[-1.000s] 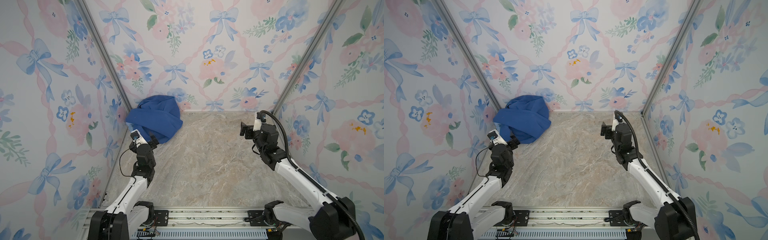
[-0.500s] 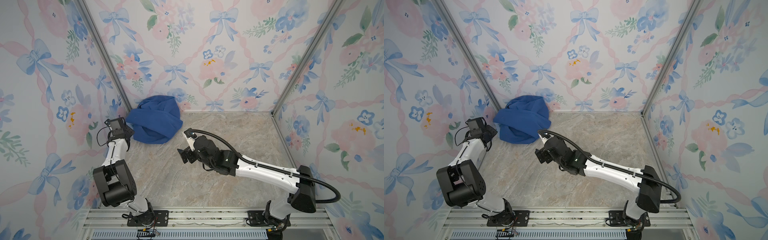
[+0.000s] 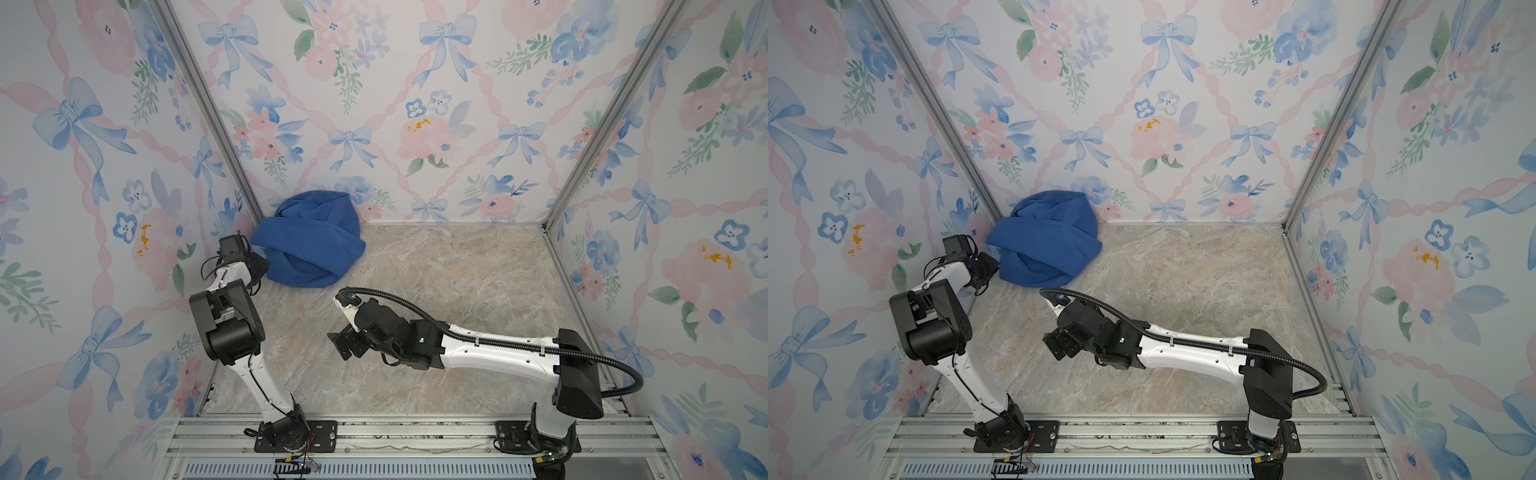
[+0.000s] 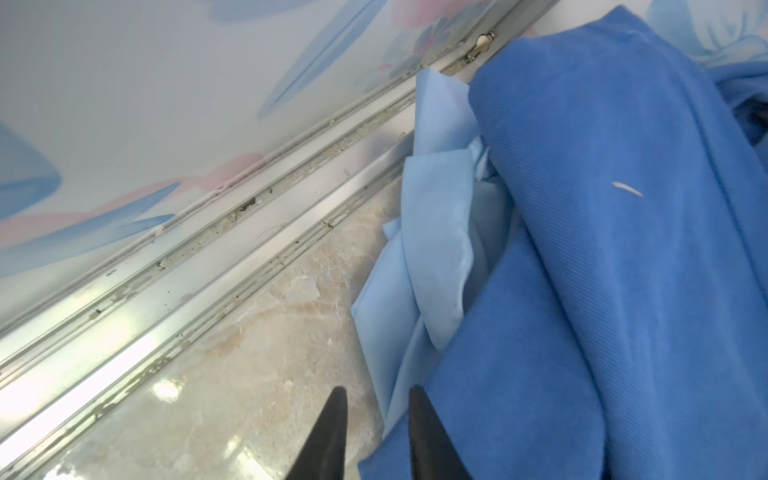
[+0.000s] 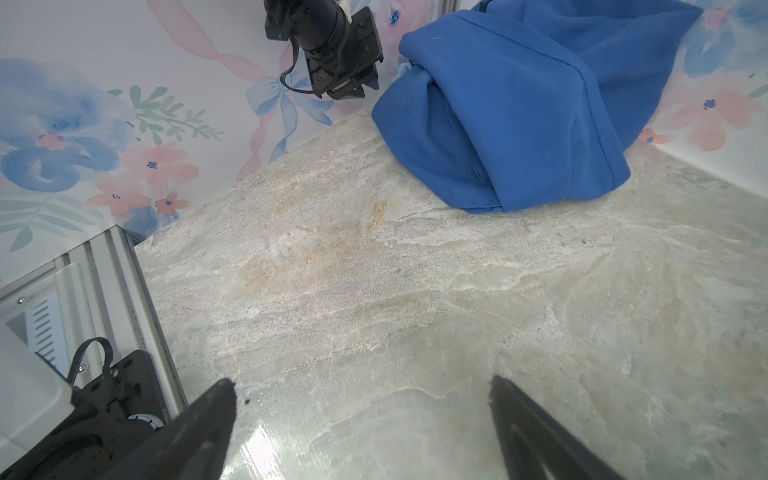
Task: Pick out a specific cloth from the pile
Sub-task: 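Reach the left gripper into the cloth pile while the right arm moves toward center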
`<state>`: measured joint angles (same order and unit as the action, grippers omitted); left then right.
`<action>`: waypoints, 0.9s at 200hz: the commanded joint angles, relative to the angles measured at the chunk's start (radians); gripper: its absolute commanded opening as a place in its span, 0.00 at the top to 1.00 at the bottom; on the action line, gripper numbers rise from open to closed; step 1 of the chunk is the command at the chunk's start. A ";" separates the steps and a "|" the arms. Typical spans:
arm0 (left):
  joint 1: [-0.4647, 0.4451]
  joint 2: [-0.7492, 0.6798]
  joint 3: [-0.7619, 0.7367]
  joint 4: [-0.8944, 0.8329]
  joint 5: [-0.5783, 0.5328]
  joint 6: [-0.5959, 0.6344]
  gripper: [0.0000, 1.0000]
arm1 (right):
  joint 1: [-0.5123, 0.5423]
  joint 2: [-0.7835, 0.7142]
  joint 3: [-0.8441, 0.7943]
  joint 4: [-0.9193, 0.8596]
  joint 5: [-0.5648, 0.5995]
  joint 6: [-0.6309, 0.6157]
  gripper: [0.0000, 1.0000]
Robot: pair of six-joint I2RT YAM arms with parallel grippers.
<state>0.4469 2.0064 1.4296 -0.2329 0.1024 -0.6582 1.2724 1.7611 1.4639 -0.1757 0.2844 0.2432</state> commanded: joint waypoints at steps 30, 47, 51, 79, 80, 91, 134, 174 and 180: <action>-0.002 0.105 0.096 -0.006 0.007 0.030 0.70 | 0.006 0.039 0.025 -0.018 0.023 -0.016 0.03; -0.010 0.132 0.120 -0.006 -0.005 0.036 0.68 | 0.007 0.054 0.028 -0.018 0.019 -0.019 0.03; -0.009 0.137 0.123 -0.005 -0.005 0.033 0.68 | 0.007 0.060 0.030 -0.019 0.019 -0.021 0.03; -0.010 0.175 0.142 -0.006 -0.007 0.032 0.67 | -0.001 0.096 0.066 -0.058 0.022 -0.032 0.03; -0.009 0.176 0.144 -0.005 -0.007 0.032 0.67 | -0.001 0.097 0.067 -0.059 0.022 -0.032 0.03; -0.009 0.193 0.150 -0.008 0.002 0.030 0.67 | -0.001 0.102 0.071 -0.064 0.025 -0.040 0.03; -0.011 0.228 0.162 -0.007 0.000 0.028 0.64 | -0.002 0.097 0.054 -0.063 0.037 -0.040 0.03; -0.020 0.271 0.192 -0.007 0.018 0.043 0.69 | -0.013 0.083 0.034 -0.062 0.029 -0.028 0.03; -0.019 0.274 0.194 -0.007 0.020 0.045 0.73 | -0.013 0.083 0.038 -0.069 0.030 -0.036 0.03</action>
<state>0.4374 2.2276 1.6073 -0.2222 0.1043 -0.6437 1.2686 1.8542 1.5013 -0.2211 0.3038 0.2169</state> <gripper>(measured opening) 0.323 0.968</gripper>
